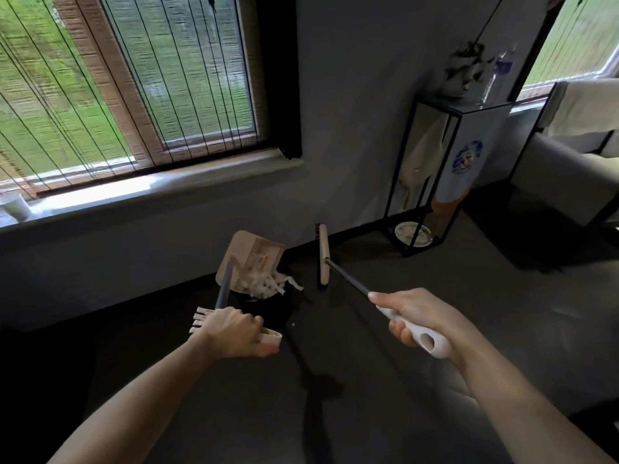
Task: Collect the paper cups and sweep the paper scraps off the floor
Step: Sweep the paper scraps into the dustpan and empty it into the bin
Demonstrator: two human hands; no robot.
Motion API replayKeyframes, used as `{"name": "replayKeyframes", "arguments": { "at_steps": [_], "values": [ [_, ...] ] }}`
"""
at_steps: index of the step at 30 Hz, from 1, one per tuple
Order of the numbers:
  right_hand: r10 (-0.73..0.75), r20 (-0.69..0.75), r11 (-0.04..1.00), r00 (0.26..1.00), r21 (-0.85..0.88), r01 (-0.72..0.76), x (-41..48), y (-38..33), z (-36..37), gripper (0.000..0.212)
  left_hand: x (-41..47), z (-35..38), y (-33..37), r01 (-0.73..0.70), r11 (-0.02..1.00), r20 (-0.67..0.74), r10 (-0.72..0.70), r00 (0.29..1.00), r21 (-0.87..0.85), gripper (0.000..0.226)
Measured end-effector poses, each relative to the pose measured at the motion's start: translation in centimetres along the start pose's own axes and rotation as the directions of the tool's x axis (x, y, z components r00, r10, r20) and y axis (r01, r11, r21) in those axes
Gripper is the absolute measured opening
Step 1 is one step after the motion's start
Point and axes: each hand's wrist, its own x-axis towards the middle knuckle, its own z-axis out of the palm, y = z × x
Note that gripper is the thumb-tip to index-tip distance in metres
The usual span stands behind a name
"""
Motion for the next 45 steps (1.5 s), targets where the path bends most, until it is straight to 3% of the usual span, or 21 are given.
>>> {"name": "replayKeyframes", "arguments": {
  "at_steps": [12,19,25,27,29,31,32,35,37,39,41,45],
  "values": [
    [0.028,0.032,0.999,0.999,0.02,-0.029,0.9,0.1,0.5,0.058,-1.8,-0.7,-3.0,-0.049,0.964,-0.15,0.091,0.985,0.261,0.078],
    [0.045,0.044,0.998,0.998,0.036,-0.046,0.5,0.4,1.3,0.052,-1.7,2.9,0.7,-0.059,0.988,-0.041,0.066,0.997,0.144,0.074],
    [0.025,0.05,1.0,0.998,-0.019,-0.025,-0.2,0.0,1.3,0.052,-1.8,1.0,1.0,-0.068,0.984,-0.131,0.09,0.987,0.163,0.084],
    [0.006,0.047,0.999,0.999,-0.033,-0.005,-0.4,0.0,1.1,0.051,-2.7,-1.5,0.4,-0.043,0.99,-0.221,0.072,0.973,0.135,0.069],
    [-0.011,0.054,0.999,0.998,-0.046,0.013,-0.6,0.0,0.9,0.051,-4.1,-4.2,-0.2,0.028,0.997,-0.354,0.001,0.935,0.076,0.057],
    [-0.028,0.073,0.998,0.997,-0.052,0.032,-0.8,0.0,0.7,0.052,-5.7,-6.3,-1.1,0.183,0.967,-0.364,-0.238,0.901,-0.179,0.065],
    [-0.039,0.082,0.997,0.996,-0.063,0.044,-0.9,0.0,0.7,0.052,-6.7,-6.8,-1.7,0.254,0.945,-0.392,-0.317,0.863,-0.206,0.074],
    [-0.065,0.121,0.992,0.99,-0.095,0.077,-1.4,-0.3,0.7,0.047,-10.2,-7.2,-2.5,0.391,0.874,-0.513,-0.487,0.707,-0.29,0.09],
    [-0.064,0.152,0.989,0.986,-0.126,0.083,-2.0,-0.3,1.3,0.042,-13.0,-7.1,-2.2,0.427,0.708,-0.51,-0.704,0.494,-0.563,0.079],
    [-0.055,0.187,0.988,0.981,-0.131,0.081,-2.8,0.0,2.1,0.034,-15.0,-6.4,-1.8,0.405,0.578,-0.457,-0.813,0.36,-0.709,0.073],
    [-0.054,0.222,0.986,0.974,-0.14,0.086,-4.0,0.7,2.9,0.028,-17.3,-5.5,-0.8,0.428,0.512,-0.401,-0.856,0.326,-0.745,0.069],
    [-0.064,0.263,0.98,0.963,-0.167,0.111,-7.2,3.7,4.7,0.028,-21.9,-1.6,2.1,0.471,0.4,-0.268,-0.907,0.324,-0.786,0.07]
  ]
}}
